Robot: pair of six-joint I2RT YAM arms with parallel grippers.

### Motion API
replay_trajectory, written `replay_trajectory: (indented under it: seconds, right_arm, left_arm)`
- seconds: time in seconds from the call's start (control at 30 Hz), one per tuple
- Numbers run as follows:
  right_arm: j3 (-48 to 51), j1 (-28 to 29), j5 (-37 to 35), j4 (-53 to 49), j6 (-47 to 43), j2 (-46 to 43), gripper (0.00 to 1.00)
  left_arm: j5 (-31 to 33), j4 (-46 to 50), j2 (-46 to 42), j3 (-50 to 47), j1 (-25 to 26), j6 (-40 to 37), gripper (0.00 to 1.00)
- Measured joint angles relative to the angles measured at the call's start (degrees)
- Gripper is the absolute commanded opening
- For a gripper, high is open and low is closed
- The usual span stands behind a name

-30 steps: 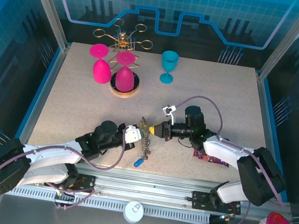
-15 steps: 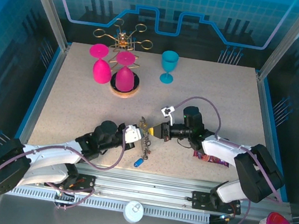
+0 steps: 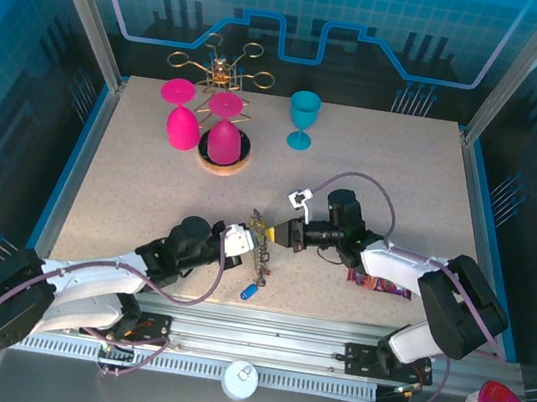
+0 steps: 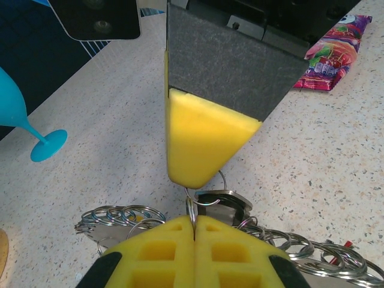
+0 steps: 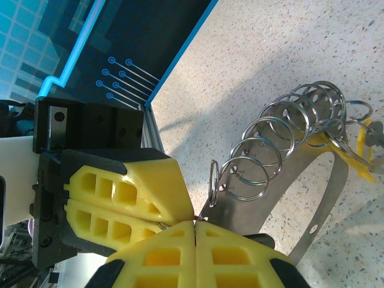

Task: Put the keys on the keyring

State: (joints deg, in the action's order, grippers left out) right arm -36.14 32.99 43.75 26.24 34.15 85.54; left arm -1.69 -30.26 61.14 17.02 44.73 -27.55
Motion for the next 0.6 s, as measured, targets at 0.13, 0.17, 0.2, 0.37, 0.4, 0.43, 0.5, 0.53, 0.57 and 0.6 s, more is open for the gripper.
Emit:
replay_trajectory:
  seconds: [0.13, 0.17, 0.2, 0.37, 0.4, 0.43, 0.5, 0.53, 0.57, 0.6]
  right_arm:
    - [-0.35, 0.0, -0.09, 0.0, 0.0, 0.22, 0.0]
    - [-0.37, 0.0, -0.15, 0.0, 0.0, 0.28, 0.0]
    - [-0.42, 0.0, -0.17, -0.02, 0.0, 0.33, 0.0]
    - [-0.85, 0.26, -0.46, -0.02, 0.0, 0.66, 0.0]
    - [-0.92, 0.37, -0.63, -0.02, 0.0, 0.76, 0.0]
    - [-0.94, 0.48, -0.83, -0.02, 0.0, 0.9, 0.0]
    - [-0.96, 0.59, -1.22, -0.11, -0.04, 0.96, 0.0]
    - [-0.96, 0.61, -1.4, -0.22, -0.09, 0.96, 0.0]
    - [-0.96, 0.66, -1.73, -0.61, -0.28, 0.87, 0.0]
    - [-0.96, 0.66, -2.12, -1.31, -0.57, 0.63, 0.0]
  left_arm:
    - [0.0, 0.0, 0.0, 0.0, 0.0, 0.0, 0.0]
    - [0.0, 0.0, 0.0, 0.0, 0.0, 0.0, 0.0]
    - [0.0, 0.0, 0.0, 0.0, 0.0, 0.0, 0.0]
    - [0.0, 0.0, 0.0, -0.04, 0.0, 0.0, 0.0]
    - [0.07, 0.0, 0.0, -0.04, 0.0, 0.0, 0.0]
    - [0.22, 0.0, 0.0, -0.04, 0.0, 0.0, 0.0]
    - [0.42, 0.0, 0.0, -0.04, 0.0, 0.0, 0.0]
    - [0.46, 0.0, 0.0, -0.04, 0.0, 0.0, 0.0]
    - [0.55, 0.0, 0.0, -0.04, 0.0, 0.0, 0.0]
    - [0.59, 0.0, 0.0, -0.04, 0.0, 0.0, 0.0]
